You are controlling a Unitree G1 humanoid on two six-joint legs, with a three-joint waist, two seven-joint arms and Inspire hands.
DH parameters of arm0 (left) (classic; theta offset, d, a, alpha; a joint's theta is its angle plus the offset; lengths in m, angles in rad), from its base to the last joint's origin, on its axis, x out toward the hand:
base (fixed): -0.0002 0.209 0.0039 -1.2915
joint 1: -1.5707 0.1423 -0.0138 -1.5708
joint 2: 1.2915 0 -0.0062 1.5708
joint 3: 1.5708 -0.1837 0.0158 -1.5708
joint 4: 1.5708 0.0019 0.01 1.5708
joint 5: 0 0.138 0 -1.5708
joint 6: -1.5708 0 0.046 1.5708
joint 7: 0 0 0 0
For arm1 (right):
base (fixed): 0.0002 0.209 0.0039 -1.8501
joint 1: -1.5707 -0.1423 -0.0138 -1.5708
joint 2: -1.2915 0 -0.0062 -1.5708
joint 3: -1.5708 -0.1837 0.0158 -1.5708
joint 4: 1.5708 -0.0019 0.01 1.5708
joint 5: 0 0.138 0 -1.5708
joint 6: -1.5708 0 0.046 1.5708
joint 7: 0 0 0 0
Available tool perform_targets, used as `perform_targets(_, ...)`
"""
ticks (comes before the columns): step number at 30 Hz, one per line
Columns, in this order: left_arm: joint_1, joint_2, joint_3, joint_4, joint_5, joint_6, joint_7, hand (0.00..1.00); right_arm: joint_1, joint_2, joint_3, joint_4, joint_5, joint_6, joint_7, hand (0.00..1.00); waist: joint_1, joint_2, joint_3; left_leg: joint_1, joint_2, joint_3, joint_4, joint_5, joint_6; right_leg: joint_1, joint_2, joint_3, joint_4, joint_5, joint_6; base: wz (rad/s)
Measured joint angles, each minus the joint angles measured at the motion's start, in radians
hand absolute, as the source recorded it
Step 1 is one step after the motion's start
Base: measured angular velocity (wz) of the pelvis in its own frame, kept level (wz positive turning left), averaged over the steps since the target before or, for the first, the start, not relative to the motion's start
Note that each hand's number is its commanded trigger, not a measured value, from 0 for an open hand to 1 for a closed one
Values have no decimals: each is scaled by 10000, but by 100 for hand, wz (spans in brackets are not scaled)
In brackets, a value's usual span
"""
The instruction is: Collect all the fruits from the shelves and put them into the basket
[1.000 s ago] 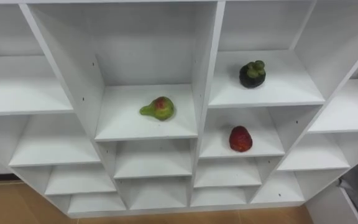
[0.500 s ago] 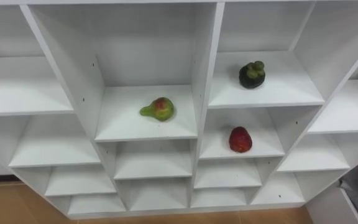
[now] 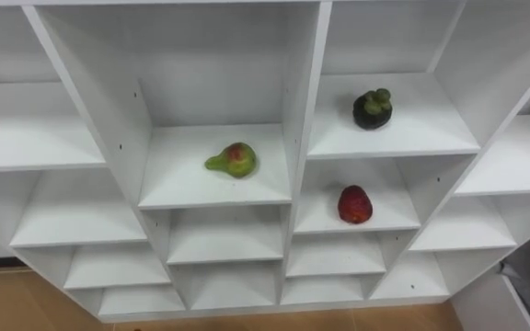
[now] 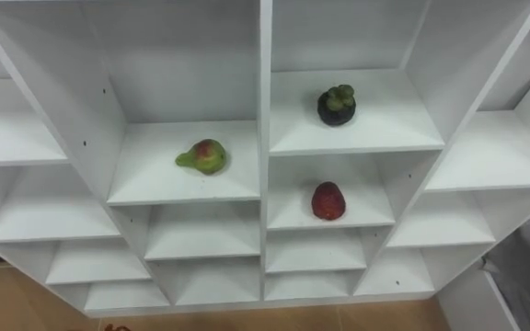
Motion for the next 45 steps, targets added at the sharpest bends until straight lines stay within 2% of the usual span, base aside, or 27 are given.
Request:
perform_targets(2, 153, -36, 1, -324, 6, -4, -5, 100, 501, 12, -2, -1638, -583, -6, -20, 0, -25, 28, -31, -8, 1, 1, 4, 0, 0, -9, -1, -12, 0, 0, 0, 0)
perform_targets(5, 56, -30, -9, -342, -3, -91, 11, 100, 753, 35, 11, -2938, -1077, -246, -131, 0, -52, 65, -25, -17, 7, 29, 4, 0, 0, -7, -6, -111, 6, 3, -2, 2)
perform_targets(10, 19, -33, -66, -340, 36, -229, 148, 100, 911, 58, 13, -4519, -2105, -381, -383, 0, -88, 92, -35, -18, 6, 48, -36, 0, 0, 10, -6, -98, 17, 5, -1, 0)
perform_targets(15, 38, -54, -93, -332, 7, -236, 161, 100, 1388, 56, 107, -6286, -2148, -535, -586, 0, -58, 146, -47, 11, 3, 52, -108, 0, 0, -7, 4, -88, 16, 5, 0, 0)
perform_targets(18, 33, -53, -93, -334, 11, -247, 161, 100, 1484, 41, 102, -7610, -2079, -553, -812, 0, -61, 241, -47, -133, 8, 74, -110, 2, 2, -229, 7, -52, 76, 6, 0, -5)
perform_targets(20, 21, -54, -95, -334, 26, -248, 160, 100, 1457, 17, 104, -8435, -2086, -737, -1045, 0, -41, 329, -51, -207, 27, 166, -110, 3, 2, -346, 20, 58, 163, 6, 0, -12)
perform_targets(23, 23, -29, -184, -337, -22, -248, 159, 100, 1408, -51, 211, -9078, -1981, -768, -1328, 0, -32, 320, -69, -215, 22, 188, -113, 5, 3, -348, 13, 71, 171, 10, 3, -2)
perform_targets(26, 23, -25, -299, -337, -46, -264, 148, 100, 1358, -73, 331, -9654, -1998, -802, -1435, 0, -36, 338, -46, -209, 21, 192, -122, 11, 7, -359, 11, 72, 162, 11, 3, 0)
perform_targets(28, 31, -25, -301, -337, -45, -279, 146, 100, 1320, -154, 416, -9714, -2010, -943, -1518, 0, -9, 313, -45, -210, 27, 185, -124, 11, 6, -349, 15, 59, 162, 11, 3, 0)
perform_targets(31, 43, -25, -293, -192, -51, -409, 142, 100, 1279, -354, 483, -9838, -2156, -960, -1548, 0, 85, 310, -35, -191, 22, 158, -135, 12, 6, -333, 11, 58, 156, 12, 4, 0)
perform_targets(35, 32, -25, -273, 91, -51, -439, 153, 100, 1114, -408, 468, -10161, -2193, -970, -1754, 0, 225, 325, -31, -187, 25, 159, -135, 14, 9, -334, 13, 60, 157, 14, 3, 0)
perform_targets(42, 87, -21, -273, 136, 22, -429, 149, 100, 953, -544, 465, -10775, -2144, -981, -1835, 0, 239, 363, -17, -175, 25, 153, -134, 27, 15, -317, 13, 56, 166, 25, -3, 0)
perform_targets(45, 15, -21, -273, 48, 31, -429, 128, 100, 653, -730, 465, -10808, -2130, -1103, -1839, 0, 250, 331, -6, -144, 24, 144, -133, 35, 18, -274, 10, 48, 166, 32, -1, 0)
